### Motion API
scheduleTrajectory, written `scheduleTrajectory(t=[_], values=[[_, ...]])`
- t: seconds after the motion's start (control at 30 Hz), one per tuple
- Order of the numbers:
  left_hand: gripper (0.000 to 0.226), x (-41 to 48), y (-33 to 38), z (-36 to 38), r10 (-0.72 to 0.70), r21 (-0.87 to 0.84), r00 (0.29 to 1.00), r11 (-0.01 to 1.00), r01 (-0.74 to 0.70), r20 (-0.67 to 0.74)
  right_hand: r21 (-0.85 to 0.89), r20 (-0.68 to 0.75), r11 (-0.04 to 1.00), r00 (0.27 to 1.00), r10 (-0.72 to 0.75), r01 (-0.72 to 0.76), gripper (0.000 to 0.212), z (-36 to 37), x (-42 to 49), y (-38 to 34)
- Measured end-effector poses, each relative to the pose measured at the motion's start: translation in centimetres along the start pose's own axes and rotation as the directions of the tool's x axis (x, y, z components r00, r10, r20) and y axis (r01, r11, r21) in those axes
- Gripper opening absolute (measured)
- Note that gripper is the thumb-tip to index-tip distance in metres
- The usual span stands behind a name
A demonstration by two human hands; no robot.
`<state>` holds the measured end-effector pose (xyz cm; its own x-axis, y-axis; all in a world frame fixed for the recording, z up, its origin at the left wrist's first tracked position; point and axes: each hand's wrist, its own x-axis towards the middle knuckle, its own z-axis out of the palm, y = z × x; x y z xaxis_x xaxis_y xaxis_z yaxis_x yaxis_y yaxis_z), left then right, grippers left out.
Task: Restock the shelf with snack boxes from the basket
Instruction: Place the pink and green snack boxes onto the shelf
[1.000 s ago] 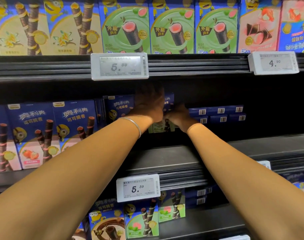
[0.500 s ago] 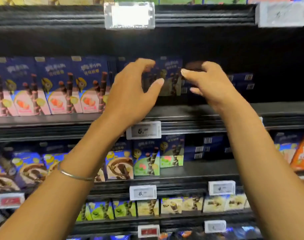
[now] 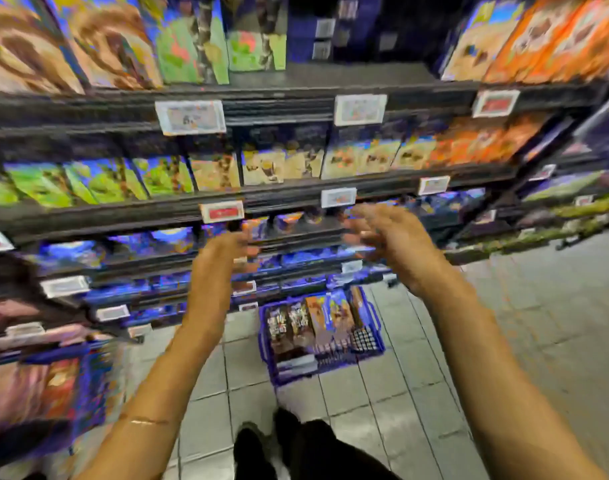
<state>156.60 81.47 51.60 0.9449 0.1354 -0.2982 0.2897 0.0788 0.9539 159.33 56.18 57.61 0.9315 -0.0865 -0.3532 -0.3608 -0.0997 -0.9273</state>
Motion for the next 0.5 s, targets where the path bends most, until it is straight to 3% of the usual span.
scheduleTrajectory(t=[0.07,0.2,0.3,0.37,0.5], values=[[0.044,-1.8,-6.0,0.9,-0.247,-0.001,0.969,0.969,0.247,0.004,-0.046,-0.018,0.989,0.990,0.142,-0.143,0.020,-1.2,-0.2,6.0],[0.055,-4.6,-15.1,3.4,-0.522,-0.049,0.853,0.852,0.521,-0.017,-0.127,-0.006,0.949,0.957,0.289,-0.288,0.016,-3.0,0.6,16.9],[0.056,-5.0,-21.8,5.5,-0.638,-0.125,0.768,0.767,0.629,-0.050,-0.301,0.043,0.893,0.931,0.363,-0.335,0.027,-3.3,2.2,25.7],[0.059,-4.2,-27.0,6.5,-0.680,-0.156,0.731,0.729,0.666,-0.059,-0.391,0.058,0.857,0.920,0.387,-0.335,0.009,-3.3,3.9,31.6],[0.062,0.0,-38.4,8.1,-0.701,-0.132,0.708,0.712,0.690,-0.081,-0.600,0.153,0.777,0.925,0.347,-0.192,0.023,-1.7,10.2,45.8]])
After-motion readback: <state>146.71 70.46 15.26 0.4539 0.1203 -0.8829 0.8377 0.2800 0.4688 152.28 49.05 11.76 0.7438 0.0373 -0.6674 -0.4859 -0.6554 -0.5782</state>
